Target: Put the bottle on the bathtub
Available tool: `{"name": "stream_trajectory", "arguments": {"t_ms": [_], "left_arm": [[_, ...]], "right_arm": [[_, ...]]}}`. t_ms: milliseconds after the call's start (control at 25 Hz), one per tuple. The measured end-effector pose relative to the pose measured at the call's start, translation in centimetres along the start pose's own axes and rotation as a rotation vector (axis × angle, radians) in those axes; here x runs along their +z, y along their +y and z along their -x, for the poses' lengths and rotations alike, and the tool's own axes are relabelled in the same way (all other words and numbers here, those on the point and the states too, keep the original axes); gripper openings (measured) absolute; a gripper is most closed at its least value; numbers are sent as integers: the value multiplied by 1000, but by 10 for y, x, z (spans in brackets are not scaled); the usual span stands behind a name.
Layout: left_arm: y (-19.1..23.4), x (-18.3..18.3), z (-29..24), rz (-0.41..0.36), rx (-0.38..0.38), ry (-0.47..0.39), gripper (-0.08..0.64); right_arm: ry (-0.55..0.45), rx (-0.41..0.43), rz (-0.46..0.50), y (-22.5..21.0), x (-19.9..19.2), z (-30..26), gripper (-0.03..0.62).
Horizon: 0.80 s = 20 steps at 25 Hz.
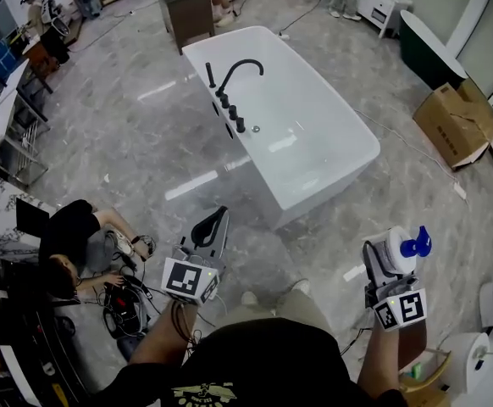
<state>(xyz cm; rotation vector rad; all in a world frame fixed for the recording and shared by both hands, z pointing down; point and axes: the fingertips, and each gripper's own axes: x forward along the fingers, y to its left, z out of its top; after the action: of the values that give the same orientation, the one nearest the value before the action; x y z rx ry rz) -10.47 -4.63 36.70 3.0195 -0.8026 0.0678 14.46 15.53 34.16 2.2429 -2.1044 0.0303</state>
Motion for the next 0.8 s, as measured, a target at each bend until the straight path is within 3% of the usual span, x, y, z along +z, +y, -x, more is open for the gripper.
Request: {"name": "stream_trajectory", "arguments": {"t_ms": [400,800], "left_arm": [[22,4,-24,-25,30,9,9],[27,2,-94,-67,50,63,9]], "right_arm": [[-15,17,6,-19,-2,-41,258],[-29,62,2,-79,-14,-99,258]]}}
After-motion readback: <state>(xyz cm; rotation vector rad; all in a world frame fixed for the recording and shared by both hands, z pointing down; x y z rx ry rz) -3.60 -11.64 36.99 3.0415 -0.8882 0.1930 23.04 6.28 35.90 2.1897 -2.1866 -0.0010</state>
